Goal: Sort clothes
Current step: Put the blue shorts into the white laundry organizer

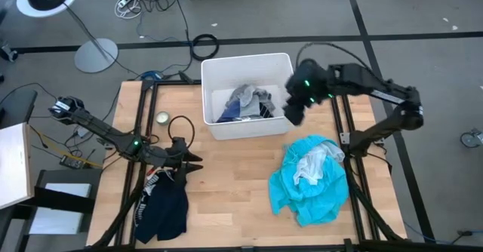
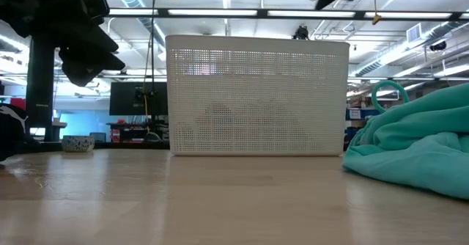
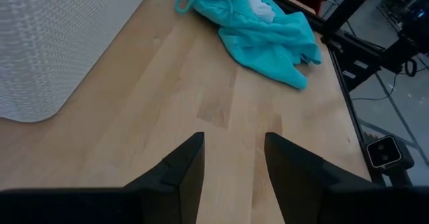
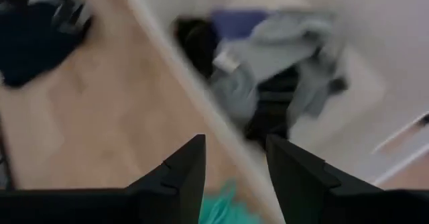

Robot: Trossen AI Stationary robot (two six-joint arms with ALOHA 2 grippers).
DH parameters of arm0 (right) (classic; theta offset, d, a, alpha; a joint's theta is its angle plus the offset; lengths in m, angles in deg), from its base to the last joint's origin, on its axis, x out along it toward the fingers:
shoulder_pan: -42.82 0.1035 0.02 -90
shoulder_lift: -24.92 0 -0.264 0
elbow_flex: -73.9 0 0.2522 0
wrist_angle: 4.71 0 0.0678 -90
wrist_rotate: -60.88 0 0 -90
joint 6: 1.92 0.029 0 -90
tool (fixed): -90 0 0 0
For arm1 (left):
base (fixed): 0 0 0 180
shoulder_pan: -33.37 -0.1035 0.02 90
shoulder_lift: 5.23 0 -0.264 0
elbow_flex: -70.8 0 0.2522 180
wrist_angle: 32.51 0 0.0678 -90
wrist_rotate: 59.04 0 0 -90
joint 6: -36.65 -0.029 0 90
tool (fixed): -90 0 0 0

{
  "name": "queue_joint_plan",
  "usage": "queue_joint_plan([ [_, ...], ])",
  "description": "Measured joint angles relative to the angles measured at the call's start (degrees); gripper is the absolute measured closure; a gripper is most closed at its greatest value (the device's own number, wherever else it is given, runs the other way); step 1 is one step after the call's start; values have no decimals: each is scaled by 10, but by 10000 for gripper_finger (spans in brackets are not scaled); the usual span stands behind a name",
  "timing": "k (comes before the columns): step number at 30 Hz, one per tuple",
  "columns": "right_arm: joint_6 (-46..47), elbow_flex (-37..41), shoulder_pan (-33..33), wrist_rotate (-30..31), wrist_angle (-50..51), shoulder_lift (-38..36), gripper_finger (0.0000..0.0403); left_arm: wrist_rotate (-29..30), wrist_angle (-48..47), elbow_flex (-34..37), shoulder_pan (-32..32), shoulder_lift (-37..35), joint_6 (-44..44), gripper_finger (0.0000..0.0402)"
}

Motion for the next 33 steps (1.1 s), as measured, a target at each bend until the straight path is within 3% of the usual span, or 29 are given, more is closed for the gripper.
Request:
queue_joint_plan([
  [6,124,84,141,55,42,-58,246,0,0,0,0,0,0,241],
  [11,291,216,255,93,41,-93,245,0,1,0,0,0,0,241],
  [16,467,360,336,89,27,-100,243,0,2,0,0,0,2,241],
  [22,591,519,387,58,-66,-100,229,3,5,0,0,0,3,241],
  [27,618,635,398,60,-245,-100,223,6,12,0,0,0,4,241],
  [30,612,680,393,73,-379,-105,247,7,22,-1,0,0,3,241],
  [33,587,682,392,110,-418,-101,334,8,26,-1,0,0,2,241],
])
